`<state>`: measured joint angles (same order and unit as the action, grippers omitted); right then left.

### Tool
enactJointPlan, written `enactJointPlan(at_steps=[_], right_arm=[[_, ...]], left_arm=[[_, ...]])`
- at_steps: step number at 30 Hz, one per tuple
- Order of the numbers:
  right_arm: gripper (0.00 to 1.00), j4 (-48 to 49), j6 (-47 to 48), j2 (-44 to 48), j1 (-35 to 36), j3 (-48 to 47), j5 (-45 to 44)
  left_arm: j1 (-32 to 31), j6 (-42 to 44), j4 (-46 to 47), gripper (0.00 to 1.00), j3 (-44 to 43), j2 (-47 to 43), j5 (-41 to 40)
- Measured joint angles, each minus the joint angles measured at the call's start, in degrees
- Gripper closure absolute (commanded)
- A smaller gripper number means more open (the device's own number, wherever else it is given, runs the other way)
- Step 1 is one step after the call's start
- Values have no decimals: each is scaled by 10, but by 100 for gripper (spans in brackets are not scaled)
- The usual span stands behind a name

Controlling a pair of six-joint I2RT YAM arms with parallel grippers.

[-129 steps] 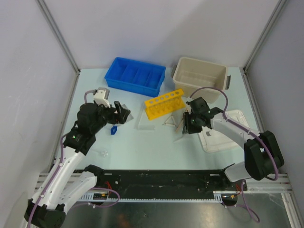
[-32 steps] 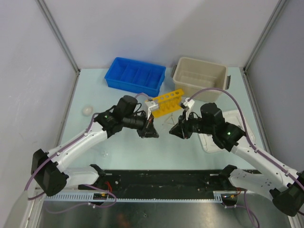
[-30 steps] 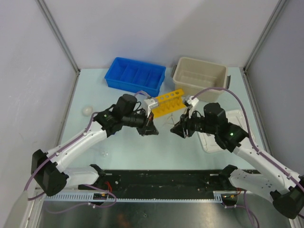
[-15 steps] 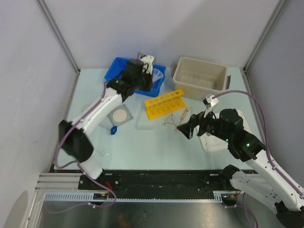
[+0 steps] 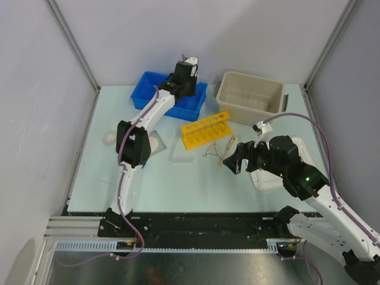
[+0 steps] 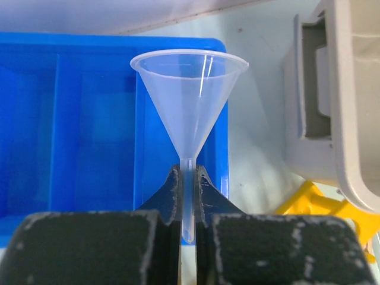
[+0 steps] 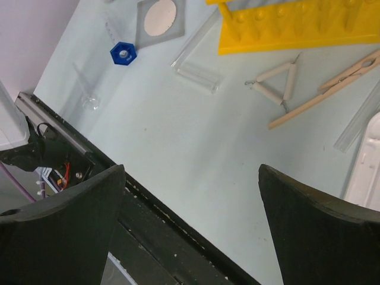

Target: Organize the chemistry lab equipment

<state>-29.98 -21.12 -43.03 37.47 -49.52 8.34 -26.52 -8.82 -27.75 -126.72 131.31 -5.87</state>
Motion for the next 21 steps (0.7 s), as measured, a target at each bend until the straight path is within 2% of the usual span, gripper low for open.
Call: enactJointPlan(at_steps=[9,17,21], right_arm=[[1,-13,-10,7,0,0,-16],[1,-18,-14,5,0,0,-33],[1,-25,-19,5,-2,0,-42]], left_arm=[[18,-34,-3,85,-24,80,23],[24,-52,-5,63,-24,101,52],[24,-53,-5,58,-24,101,67]])
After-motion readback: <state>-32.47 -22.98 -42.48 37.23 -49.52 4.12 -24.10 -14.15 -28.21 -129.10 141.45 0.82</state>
